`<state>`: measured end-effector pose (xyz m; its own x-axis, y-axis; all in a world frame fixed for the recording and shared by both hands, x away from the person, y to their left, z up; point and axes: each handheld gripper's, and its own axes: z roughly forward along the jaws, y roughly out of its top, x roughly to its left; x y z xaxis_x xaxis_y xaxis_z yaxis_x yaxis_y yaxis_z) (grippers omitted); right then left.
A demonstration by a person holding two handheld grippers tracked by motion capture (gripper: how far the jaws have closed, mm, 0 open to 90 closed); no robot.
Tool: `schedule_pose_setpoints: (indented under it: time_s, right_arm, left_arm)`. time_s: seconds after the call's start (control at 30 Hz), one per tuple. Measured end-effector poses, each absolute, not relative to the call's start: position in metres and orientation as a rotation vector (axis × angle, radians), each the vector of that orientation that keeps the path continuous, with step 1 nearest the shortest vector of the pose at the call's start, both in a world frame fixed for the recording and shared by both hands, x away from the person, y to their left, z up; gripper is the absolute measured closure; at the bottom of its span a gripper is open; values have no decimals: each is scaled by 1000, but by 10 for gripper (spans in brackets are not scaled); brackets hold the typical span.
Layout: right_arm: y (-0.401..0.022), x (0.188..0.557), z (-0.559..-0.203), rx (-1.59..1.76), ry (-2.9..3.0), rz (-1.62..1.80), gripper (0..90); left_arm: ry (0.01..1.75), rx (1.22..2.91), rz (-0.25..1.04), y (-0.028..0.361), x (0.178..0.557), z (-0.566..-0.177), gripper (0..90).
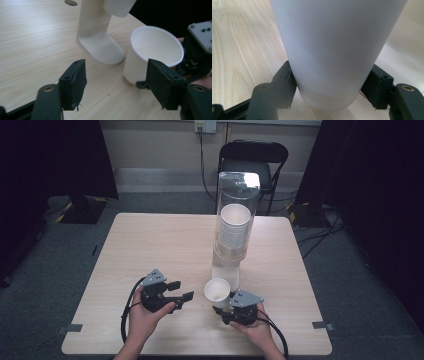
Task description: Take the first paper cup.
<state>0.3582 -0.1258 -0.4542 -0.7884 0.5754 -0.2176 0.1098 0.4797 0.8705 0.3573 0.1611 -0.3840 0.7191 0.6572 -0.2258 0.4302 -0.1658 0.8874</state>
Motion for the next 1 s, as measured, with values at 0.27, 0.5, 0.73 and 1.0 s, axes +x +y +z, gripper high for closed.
schedule_pose_setpoints:
  time_s: [0.27, 0.5, 0.73, 1.0]
  right_arm:
    - [-115, 355, -455, 506, 2261, 1246, 345]
    - [-107, 350, -454, 471, 2271, 1260, 340]
    - [-104, 350, -454, 473, 2254, 1245, 316]
    - [-114, 356, -452, 567, 2223, 1236, 245]
  left_arm:
    - [851, 1827, 136, 130, 364, -377, 474]
    - [867, 1914, 152, 117, 367, -381, 726]
    - [952, 1931, 122, 126, 373, -380, 862]
    - [1080, 1880, 163, 157, 382, -374, 867]
